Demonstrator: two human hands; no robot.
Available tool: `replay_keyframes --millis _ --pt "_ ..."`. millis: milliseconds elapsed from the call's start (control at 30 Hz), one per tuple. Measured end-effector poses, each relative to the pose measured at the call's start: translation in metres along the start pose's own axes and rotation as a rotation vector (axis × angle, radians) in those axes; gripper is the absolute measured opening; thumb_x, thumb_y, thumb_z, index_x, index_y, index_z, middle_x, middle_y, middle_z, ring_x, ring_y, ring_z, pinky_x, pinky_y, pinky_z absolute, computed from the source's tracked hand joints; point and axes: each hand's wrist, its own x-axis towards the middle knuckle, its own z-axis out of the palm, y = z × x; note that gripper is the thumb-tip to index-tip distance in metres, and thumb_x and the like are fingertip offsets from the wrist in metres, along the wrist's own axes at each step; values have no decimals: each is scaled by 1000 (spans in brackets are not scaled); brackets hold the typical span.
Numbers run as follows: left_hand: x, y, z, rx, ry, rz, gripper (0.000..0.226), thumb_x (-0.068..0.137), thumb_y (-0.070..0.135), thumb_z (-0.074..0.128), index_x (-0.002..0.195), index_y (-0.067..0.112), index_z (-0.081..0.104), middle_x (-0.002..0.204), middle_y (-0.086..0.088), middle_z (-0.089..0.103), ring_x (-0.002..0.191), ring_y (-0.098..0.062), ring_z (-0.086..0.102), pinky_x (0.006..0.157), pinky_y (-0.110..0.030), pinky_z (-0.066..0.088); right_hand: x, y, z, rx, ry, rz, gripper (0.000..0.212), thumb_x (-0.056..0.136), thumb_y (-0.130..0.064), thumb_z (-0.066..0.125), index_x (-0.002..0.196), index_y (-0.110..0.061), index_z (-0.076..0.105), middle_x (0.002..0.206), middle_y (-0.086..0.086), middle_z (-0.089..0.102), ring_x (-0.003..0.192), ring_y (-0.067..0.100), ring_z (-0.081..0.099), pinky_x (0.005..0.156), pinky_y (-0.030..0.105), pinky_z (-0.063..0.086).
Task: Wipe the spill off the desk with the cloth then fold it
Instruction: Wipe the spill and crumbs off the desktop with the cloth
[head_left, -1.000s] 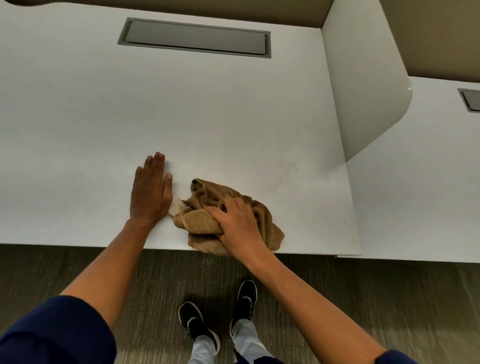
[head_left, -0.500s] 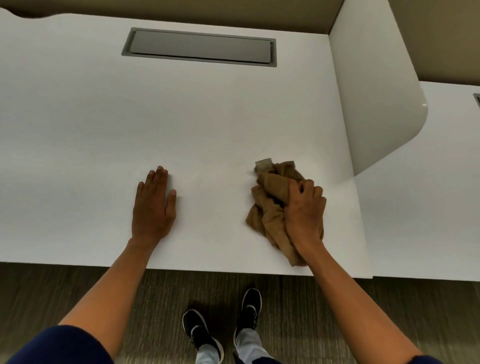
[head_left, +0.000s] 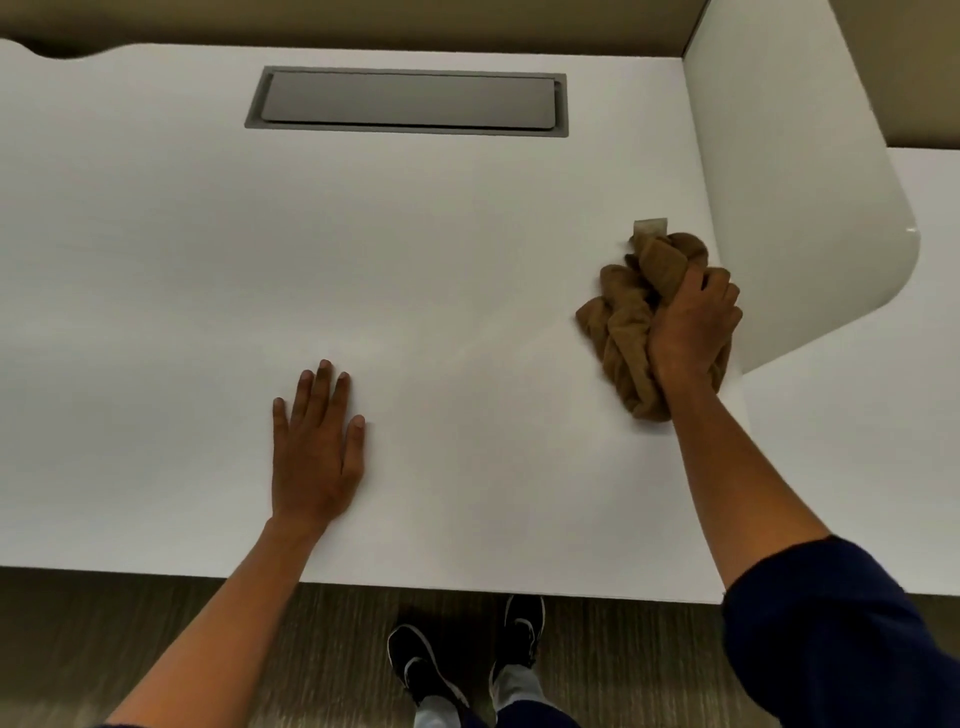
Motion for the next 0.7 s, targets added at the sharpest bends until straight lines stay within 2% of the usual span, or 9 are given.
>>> replay_keyframes --millis 100,167,233,300,367,400,467,533,700 --pt "0 1 1 -9 -3 -5 62 100 42 22 156 14 25 167 -2 11 154 -19 5 124 -52 6 24 -5 3 171 -8 -4 34 97 -18 37 124 -9 57 123 14 58 110 35 52 91 43 39" --pt "1 0 1 -16 -2 -7 61 101 41 22 156 15 25 167 -2 11 154 -19 5 124 -52 6 33 -12 4 220 -67 -64 37 98 -26 41 129 -13 57 132 11 58 122 31 51 103 41 39" --pt "1 -1 2 -13 -4 -6 61 101 40 22 156 15 25 167 -2 11 154 -19 5 124 -53 7 35 -18 8 233 -108 -139 39 103 -29 41 135 -10 53 138 15 55 130 31 47 112 44 34" --pt "1 -3 3 -9 -4 -8 60 101 40 22 157 16 25 167 -1 11 155 -18 4 123 -53 7 32 -28 10 336 -110 -126 40 101 -33 44 125 -5 60 120 12 66 115 24 60 104 40 44" --pt "1 -3 3 -10 -3 -11 60 101 40 22 156 16 25 167 -1 11 154 -18 4 123 -53 7 24 -41 13 395 -169 -139 37 98 -33 48 115 -3 64 102 2 70 98 19 66 86 26 50" --pt "1 -3 3 -12 -3 -11 60 101 40 22 156 16 25 167 -1 11 154 -18 5 124 -53 7 19 -49 13 345 -229 -223 34 98 -29 51 120 -5 60 110 4 68 104 25 64 87 25 47" --pt "1 -2 3 -15 -4 -10 60 101 40 22 157 17 24 167 0 11 154 -17 4 124 -52 7 3 -66 16 201 -387 -409 47 95 -22 57 138 -6 48 134 18 56 122 38 52 100 40 43" --pt "1 -2 3 -18 -7 -12 60 101 40 22 157 17 24 167 0 10 154 -17 3 124 -51 6 -18 -87 16 208 -483 -475 55 94 -22 59 145 -7 42 141 22 49 128 40 47 105 47 39" --pt "1 -1 0 -30 -14 -11 59 102 39 21 157 17 25 167 0 11 154 -18 4 124 -51 6 -83 -129 14 311 -608 -650 57 96 -26 56 147 -6 40 144 16 50 135 31 44 111 32 27"
